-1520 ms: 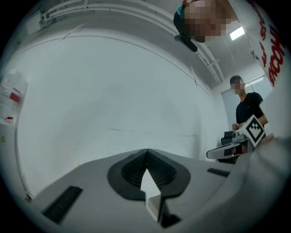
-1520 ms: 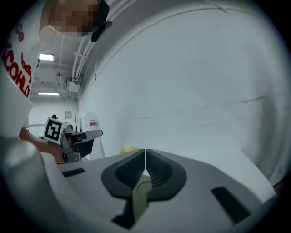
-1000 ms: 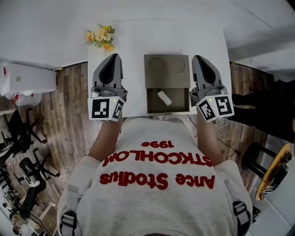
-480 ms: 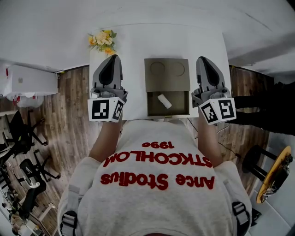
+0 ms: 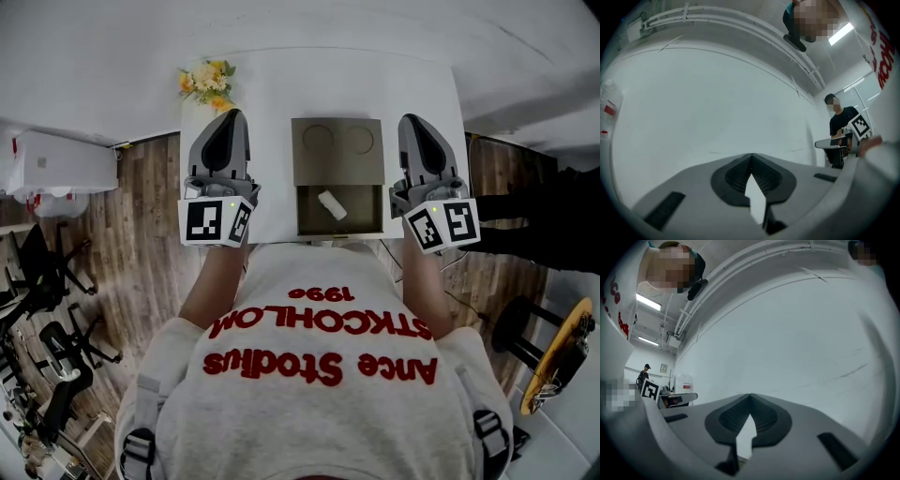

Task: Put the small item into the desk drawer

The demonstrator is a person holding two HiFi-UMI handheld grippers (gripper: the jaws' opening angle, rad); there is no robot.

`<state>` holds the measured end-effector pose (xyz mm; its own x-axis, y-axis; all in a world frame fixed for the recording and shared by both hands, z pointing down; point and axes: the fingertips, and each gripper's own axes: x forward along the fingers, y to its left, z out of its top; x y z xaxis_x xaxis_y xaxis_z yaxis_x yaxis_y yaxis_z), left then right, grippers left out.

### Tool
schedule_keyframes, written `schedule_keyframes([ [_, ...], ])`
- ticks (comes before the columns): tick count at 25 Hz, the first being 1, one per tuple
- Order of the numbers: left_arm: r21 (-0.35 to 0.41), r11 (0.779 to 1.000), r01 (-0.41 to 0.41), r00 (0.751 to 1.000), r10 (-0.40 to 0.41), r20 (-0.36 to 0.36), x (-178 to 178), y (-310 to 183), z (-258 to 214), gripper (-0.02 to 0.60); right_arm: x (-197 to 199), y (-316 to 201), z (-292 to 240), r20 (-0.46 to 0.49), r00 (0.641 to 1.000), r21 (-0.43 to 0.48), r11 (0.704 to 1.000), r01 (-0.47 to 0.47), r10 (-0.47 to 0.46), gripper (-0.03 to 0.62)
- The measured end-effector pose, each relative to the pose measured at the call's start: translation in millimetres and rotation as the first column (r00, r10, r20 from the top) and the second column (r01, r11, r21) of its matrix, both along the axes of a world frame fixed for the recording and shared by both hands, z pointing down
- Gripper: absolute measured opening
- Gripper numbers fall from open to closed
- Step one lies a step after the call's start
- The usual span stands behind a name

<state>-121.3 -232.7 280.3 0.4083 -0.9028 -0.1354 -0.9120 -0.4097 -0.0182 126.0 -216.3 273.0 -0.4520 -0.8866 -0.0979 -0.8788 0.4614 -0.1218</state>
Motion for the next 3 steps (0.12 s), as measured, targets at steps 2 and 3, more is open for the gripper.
schedule_keyframes([
  [2,0.001,1.0,-0.003,1.0,0.003,0.002,2.2,-0.3,-0.1,0.006,0.9,-0.6,0.2,-0.001,1.0,0.001,1.0,0.002,-0.002,0.005],
  [3,0.001,1.0,-0.004,1.0,0.004,0.004,3.3,-0.5,-0.1,0.006,1.4,-1.0,0.3,-0.002,1.0,0.001,1.0,0.002,-0.002,0.005],
])
